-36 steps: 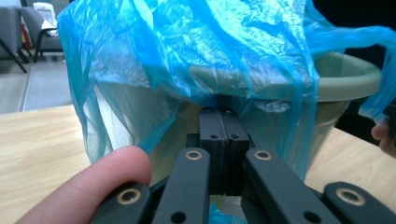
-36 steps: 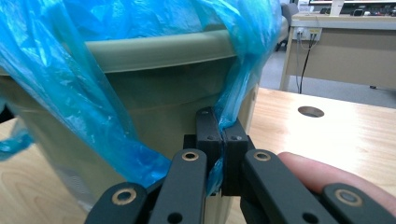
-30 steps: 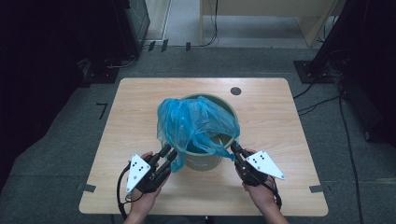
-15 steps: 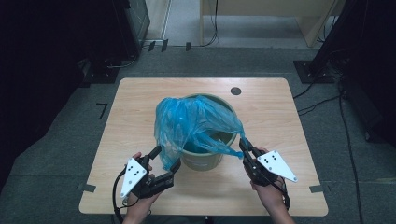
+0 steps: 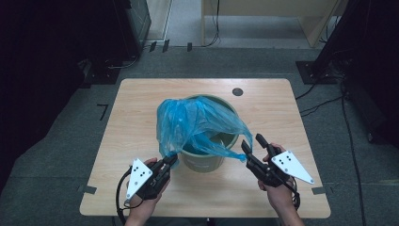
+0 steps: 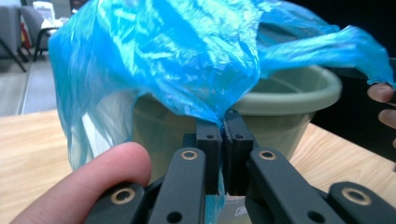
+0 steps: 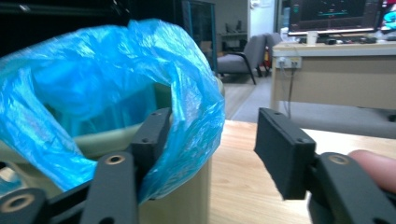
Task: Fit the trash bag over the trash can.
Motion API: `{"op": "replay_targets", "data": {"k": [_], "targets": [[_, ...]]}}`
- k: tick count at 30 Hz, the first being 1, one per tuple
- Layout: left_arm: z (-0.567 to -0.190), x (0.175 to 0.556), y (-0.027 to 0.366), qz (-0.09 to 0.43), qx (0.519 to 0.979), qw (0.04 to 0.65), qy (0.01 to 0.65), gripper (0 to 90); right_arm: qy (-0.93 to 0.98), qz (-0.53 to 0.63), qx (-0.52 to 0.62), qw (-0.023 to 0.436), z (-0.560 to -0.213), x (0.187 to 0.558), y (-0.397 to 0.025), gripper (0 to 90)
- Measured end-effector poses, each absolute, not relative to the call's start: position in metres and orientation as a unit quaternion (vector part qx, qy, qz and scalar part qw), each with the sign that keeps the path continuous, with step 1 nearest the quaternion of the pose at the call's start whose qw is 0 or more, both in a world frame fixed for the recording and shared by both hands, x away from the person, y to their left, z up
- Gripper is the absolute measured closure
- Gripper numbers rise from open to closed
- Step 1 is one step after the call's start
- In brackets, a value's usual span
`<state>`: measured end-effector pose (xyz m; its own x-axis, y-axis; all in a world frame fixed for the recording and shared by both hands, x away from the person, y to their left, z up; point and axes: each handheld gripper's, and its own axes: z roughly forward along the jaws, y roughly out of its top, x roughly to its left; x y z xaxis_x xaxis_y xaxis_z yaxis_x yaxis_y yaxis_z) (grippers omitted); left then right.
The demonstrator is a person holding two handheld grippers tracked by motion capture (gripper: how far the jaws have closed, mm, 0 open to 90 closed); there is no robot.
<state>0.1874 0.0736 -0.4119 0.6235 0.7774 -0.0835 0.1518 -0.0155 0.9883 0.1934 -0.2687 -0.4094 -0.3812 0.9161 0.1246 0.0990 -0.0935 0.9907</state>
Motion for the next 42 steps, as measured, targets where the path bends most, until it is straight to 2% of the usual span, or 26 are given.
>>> {"op": "replay_targets", "data": {"k": [4,8,12,14,15,16,20,24,32,36,42], "targets": [[-0.404,0.182,0.071,0.261,0.662,0.619,0.332,88.3,0.575,0.604,0.432,0.343,-0.404,0.191,-0.270,39.3],[-0.389,0.175,0.069,0.259,0.658,0.634,0.313,88.3,0.563,0.610,0.434,0.350,-0.396,0.188,-0.270,29.4],[-0.381,0.173,0.069,0.250,0.654,0.645,0.308,88.9,0.558,0.618,0.429,0.352,-0.390,0.185,-0.272,29.0],[-0.379,0.173,0.069,0.251,0.652,0.647,0.306,89.0,0.558,0.619,0.428,0.350,-0.389,0.184,-0.272,32.4],[-0.377,0.172,0.069,0.252,0.650,0.649,0.305,89.0,0.558,0.620,0.426,0.351,-0.388,0.184,-0.273,38.7],[-0.374,0.172,0.071,0.253,0.647,0.652,0.304,89.1,0.559,0.618,0.425,0.354,-0.386,0.183,-0.274,54.8],[-0.370,0.174,0.076,0.250,0.638,0.659,0.309,89.2,0.567,0.607,0.435,0.348,-0.388,0.186,-0.281,82.5],[-0.367,0.173,0.086,0.249,0.631,0.663,0.316,89.3,0.570,0.592,0.446,0.355,-0.391,0.185,-0.290,87.8],[-0.363,0.166,0.098,0.227,0.646,0.662,0.306,88.8,0.595,0.577,0.423,0.366,-0.394,0.168,-0.303,87.6],[-0.362,0.162,0.102,0.237,0.651,0.656,0.300,87.2,0.602,0.576,0.407,0.374,-0.393,0.159,-0.306,87.2],[-0.376,0.152,0.104,0.229,0.648,0.655,0.314,87.6,0.596,0.580,0.406,0.379,-0.397,0.149,-0.302,87.4]]}}
